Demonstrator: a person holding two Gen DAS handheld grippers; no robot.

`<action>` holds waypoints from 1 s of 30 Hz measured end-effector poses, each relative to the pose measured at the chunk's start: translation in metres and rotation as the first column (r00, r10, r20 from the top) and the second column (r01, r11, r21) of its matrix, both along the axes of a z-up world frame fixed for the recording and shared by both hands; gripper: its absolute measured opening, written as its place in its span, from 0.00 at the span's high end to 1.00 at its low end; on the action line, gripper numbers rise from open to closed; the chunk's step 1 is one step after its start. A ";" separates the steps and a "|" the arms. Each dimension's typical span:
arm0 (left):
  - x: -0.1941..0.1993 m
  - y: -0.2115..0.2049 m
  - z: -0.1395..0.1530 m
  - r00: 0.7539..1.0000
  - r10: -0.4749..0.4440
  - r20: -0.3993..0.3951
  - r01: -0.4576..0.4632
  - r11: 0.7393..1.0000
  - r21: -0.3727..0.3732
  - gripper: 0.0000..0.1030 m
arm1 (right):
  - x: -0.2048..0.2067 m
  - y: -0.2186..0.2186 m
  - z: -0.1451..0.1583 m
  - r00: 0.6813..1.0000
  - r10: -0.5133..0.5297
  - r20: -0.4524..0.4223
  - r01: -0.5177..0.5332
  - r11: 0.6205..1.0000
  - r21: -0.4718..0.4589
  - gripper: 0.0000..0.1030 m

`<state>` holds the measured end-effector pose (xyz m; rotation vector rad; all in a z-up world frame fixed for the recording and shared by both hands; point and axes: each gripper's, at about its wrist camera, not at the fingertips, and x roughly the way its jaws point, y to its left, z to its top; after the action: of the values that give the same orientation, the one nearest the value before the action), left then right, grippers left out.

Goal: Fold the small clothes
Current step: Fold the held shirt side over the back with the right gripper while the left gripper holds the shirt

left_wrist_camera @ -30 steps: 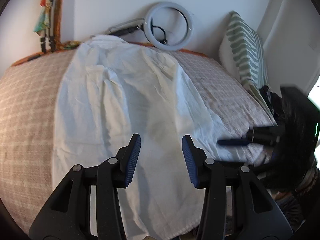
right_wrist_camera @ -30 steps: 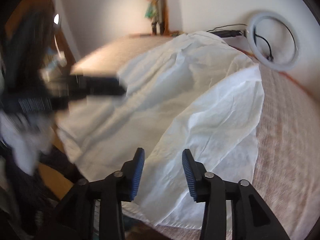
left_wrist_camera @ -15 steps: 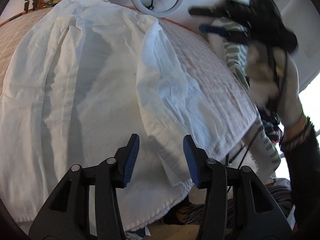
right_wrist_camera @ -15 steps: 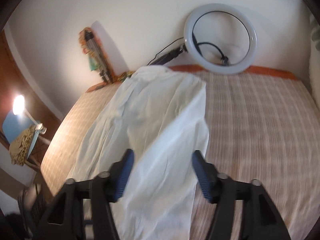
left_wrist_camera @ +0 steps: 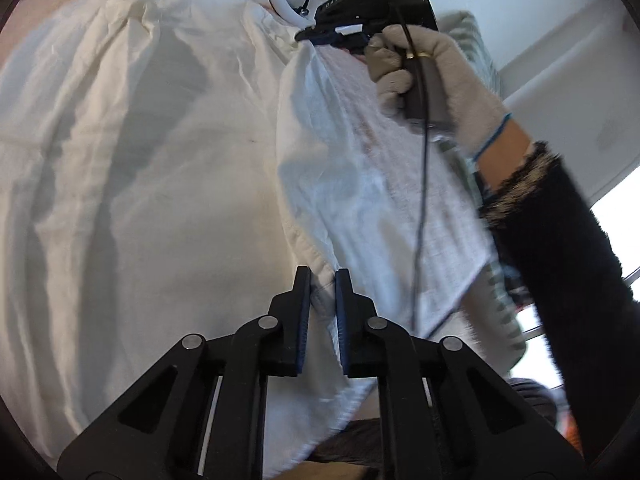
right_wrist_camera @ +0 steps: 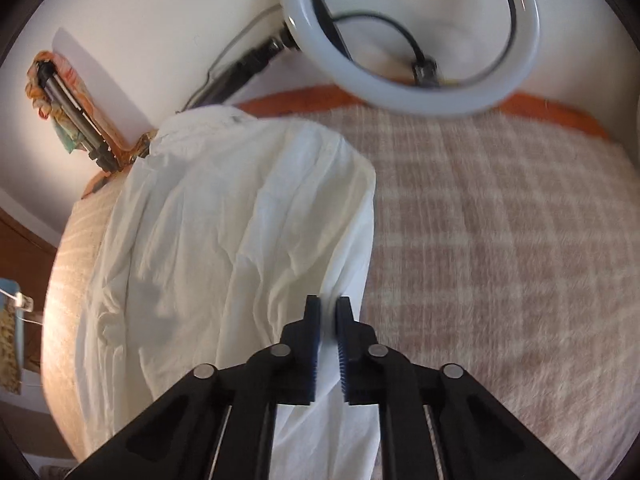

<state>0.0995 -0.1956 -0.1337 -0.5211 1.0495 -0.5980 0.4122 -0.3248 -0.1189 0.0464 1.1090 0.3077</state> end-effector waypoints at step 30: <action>-0.002 -0.016 0.049 0.969 -0.011 0.246 -0.058 0.961 0.272 0.73 | -0.133 -0.010 0.007 0.989 0.143 0.040 -0.147 0.979 0.139 0.75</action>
<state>0.0974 -0.2117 -0.0844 -0.2059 0.8714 -0.4704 0.2787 -0.3350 -0.1117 0.0869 1.0617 0.5167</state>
